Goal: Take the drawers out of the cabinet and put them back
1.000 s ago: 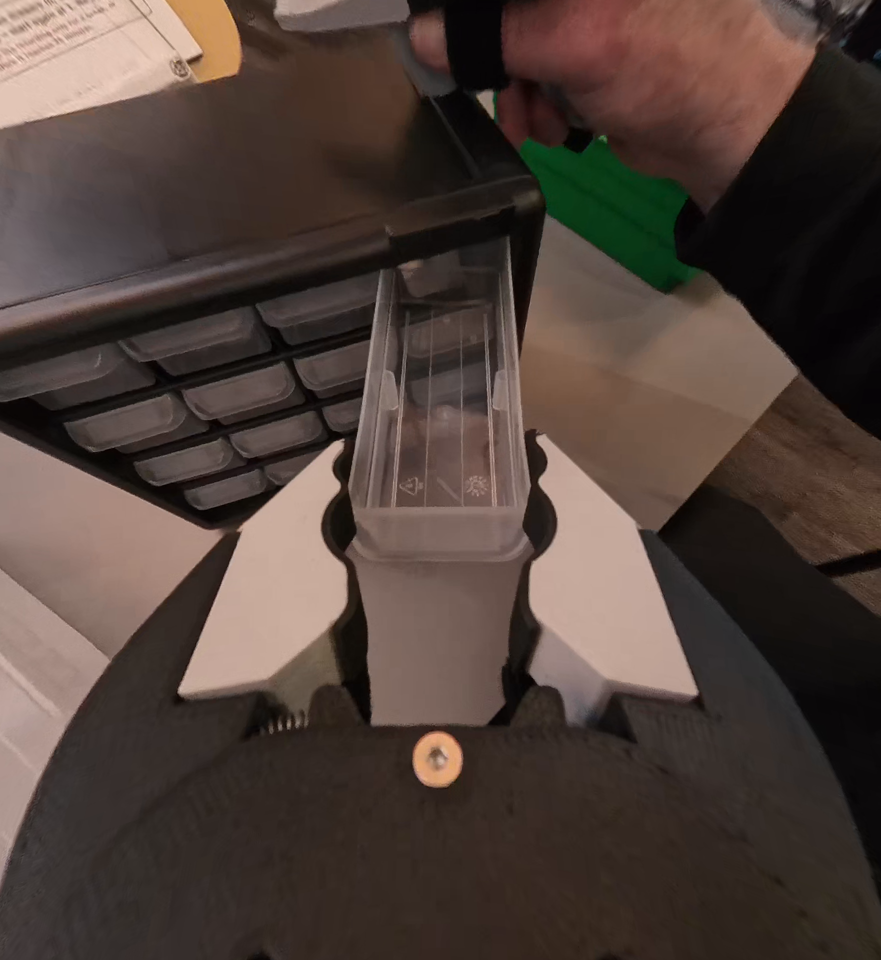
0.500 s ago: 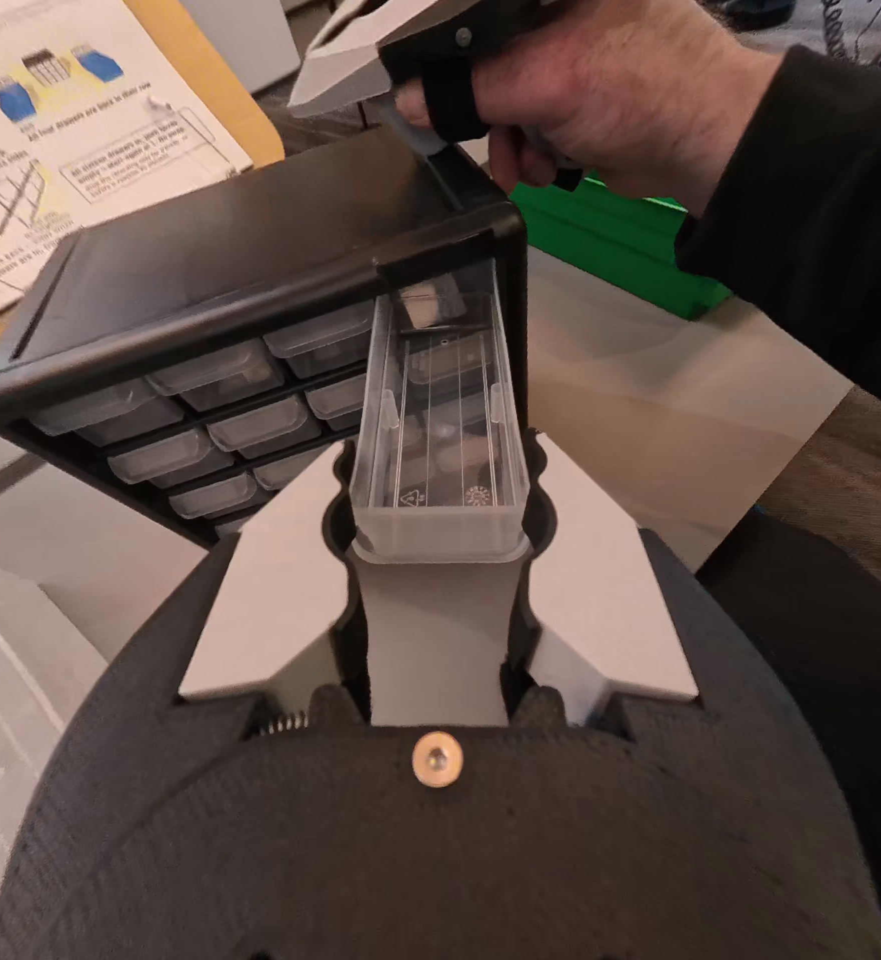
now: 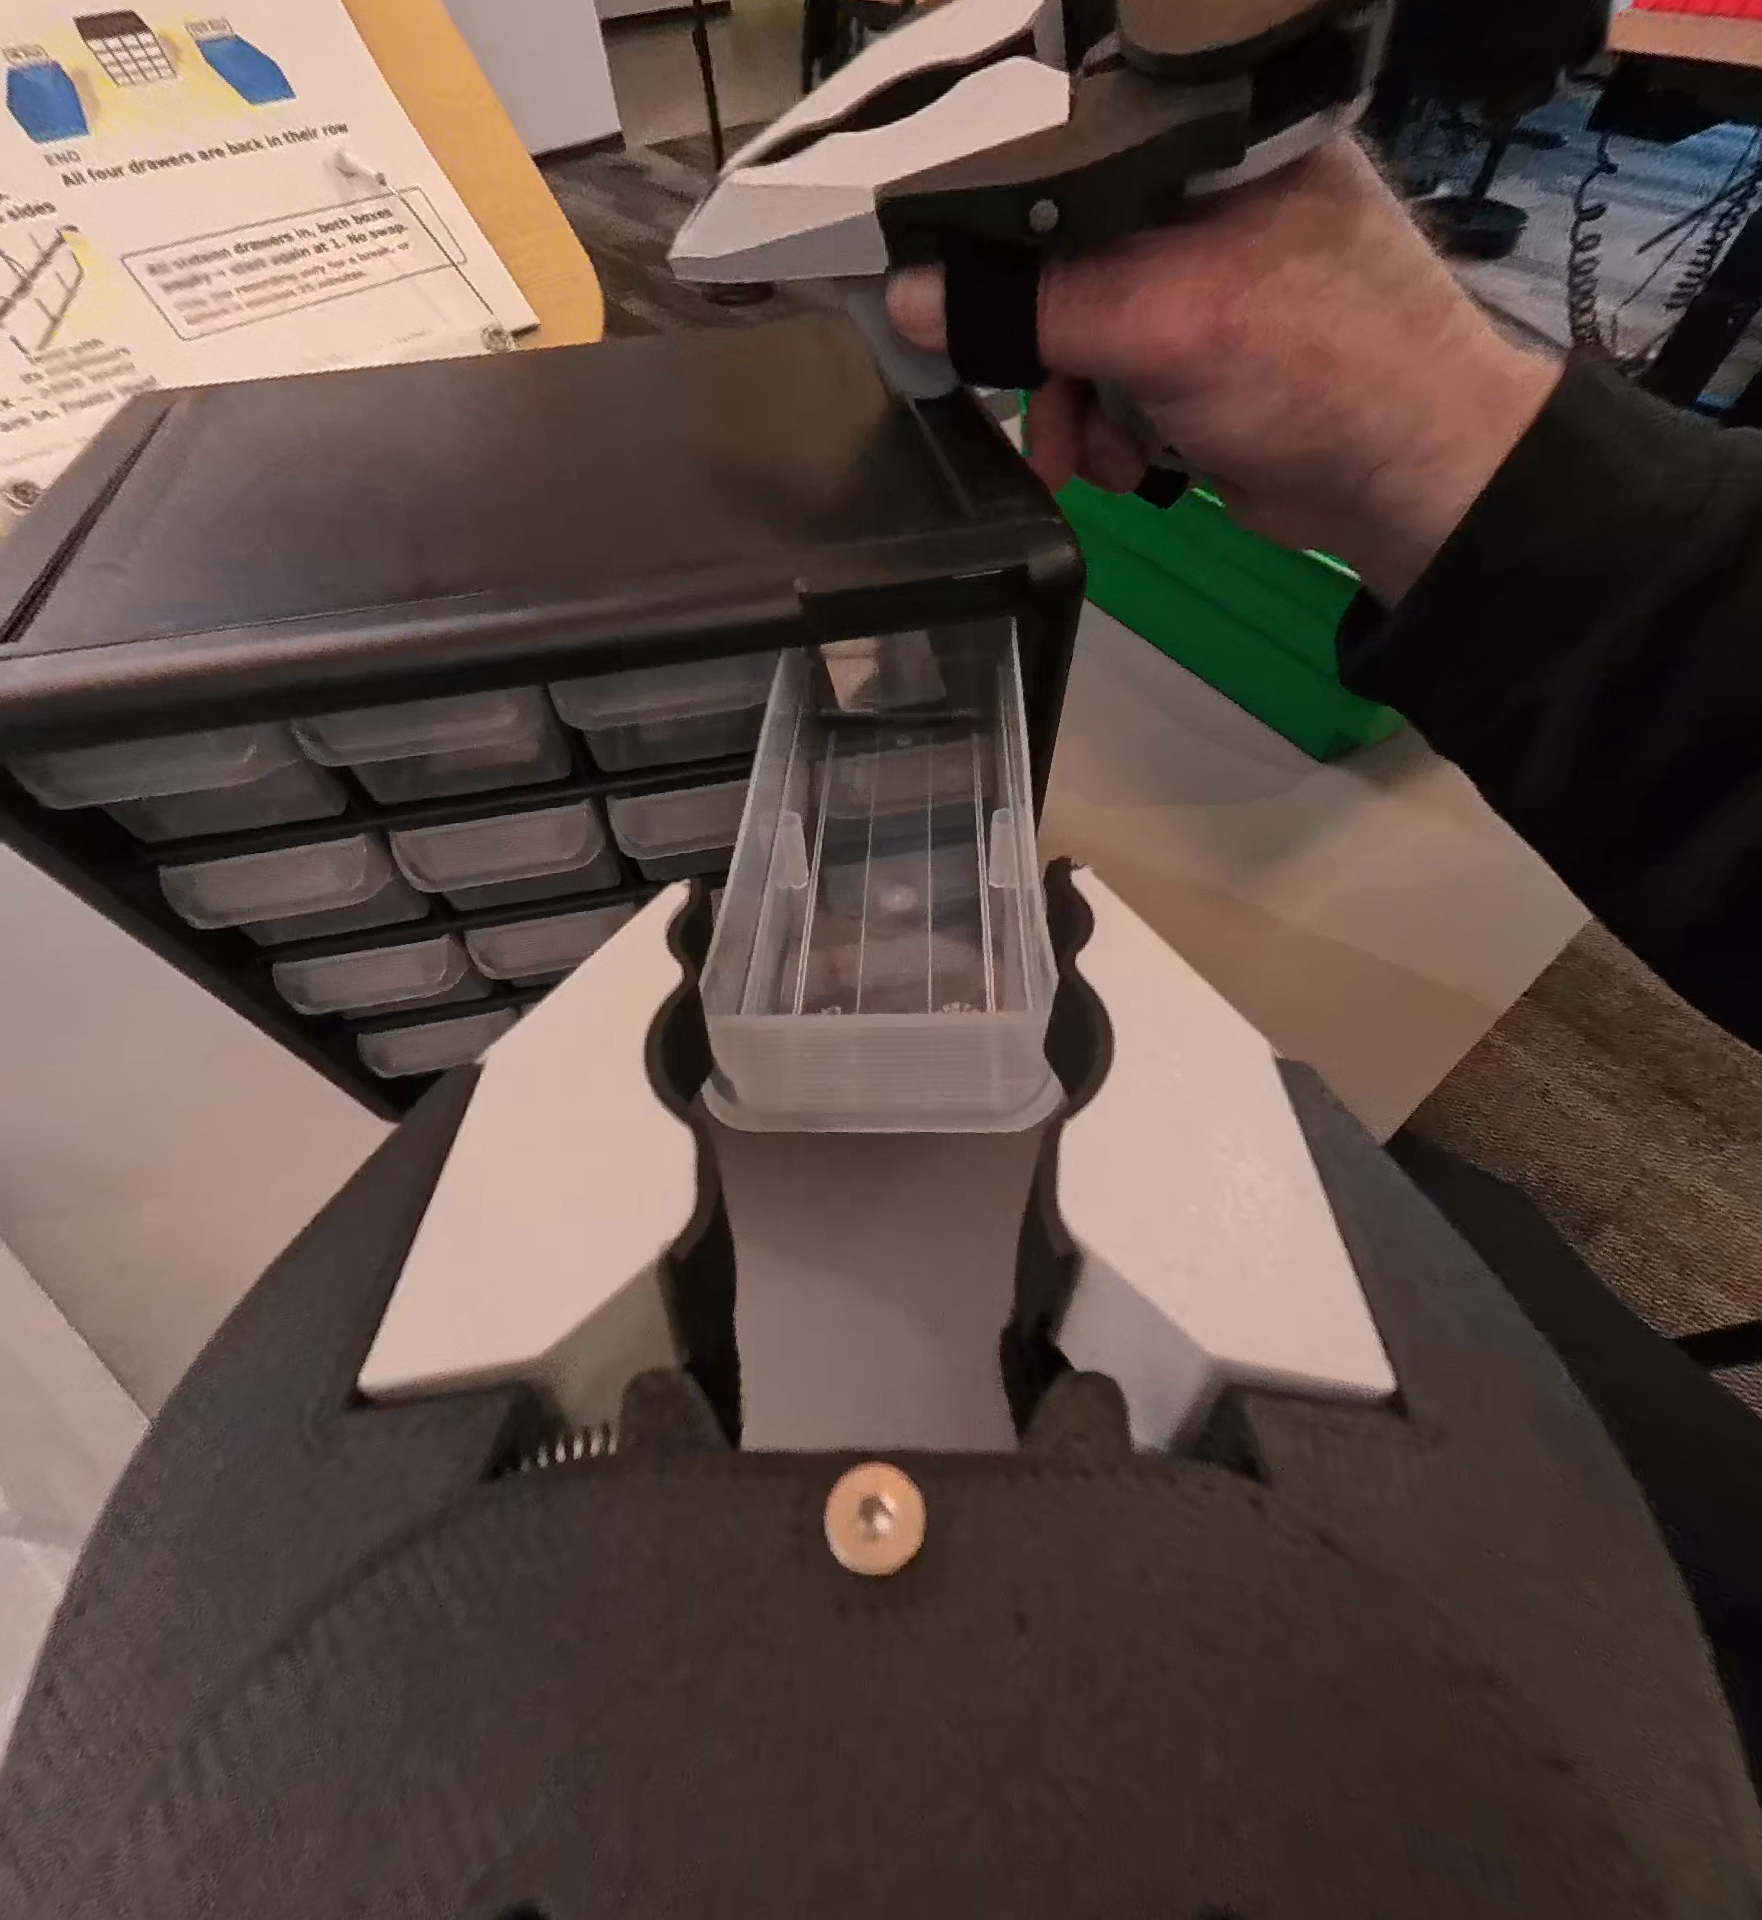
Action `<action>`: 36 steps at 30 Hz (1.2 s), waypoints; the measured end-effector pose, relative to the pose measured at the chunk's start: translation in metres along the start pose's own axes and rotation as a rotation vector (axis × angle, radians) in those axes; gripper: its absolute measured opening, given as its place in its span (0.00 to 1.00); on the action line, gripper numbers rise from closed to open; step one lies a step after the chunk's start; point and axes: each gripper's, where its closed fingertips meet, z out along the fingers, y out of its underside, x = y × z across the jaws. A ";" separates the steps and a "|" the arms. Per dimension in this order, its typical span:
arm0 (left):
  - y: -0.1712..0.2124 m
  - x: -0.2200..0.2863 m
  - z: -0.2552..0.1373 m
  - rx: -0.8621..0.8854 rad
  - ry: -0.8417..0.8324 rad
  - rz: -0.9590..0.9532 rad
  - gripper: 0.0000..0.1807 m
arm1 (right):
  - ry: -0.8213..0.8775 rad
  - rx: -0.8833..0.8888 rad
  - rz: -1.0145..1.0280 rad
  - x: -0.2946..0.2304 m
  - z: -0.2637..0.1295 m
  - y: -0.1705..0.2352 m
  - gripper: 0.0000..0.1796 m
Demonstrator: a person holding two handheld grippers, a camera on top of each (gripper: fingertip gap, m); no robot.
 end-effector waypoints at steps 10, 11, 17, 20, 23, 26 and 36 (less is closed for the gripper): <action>-0.004 0.014 0.045 0.006 -0.005 0.047 0.37 | -0.007 0.000 0.000 0.000 0.000 0.000 0.00; -0.006 0.017 0.049 0.005 0.018 0.053 0.41 | -0.007 0.000 -0.001 0.000 0.000 0.000 0.00; 0.001 0.020 0.037 0.011 0.092 0.322 0.57 | -0.013 0.001 0.000 -0.001 0.000 0.000 0.00; -0.002 0.013 0.020 0.023 0.146 0.414 0.59 | -0.012 0.000 0.000 0.000 0.000 0.000 0.00; -0.004 -0.006 0.013 -0.023 0.148 0.506 0.55 | -0.011 0.000 0.000 0.000 0.000 0.000 0.00; -0.006 -0.020 0.019 -0.100 0.144 0.540 0.52 | -0.012 -0.003 -0.001 -0.001 0.000 0.001 0.00; -0.017 -0.031 0.083 -0.193 -0.017 0.800 0.52 | -0.012 0.001 -0.002 0.000 0.000 0.000 0.00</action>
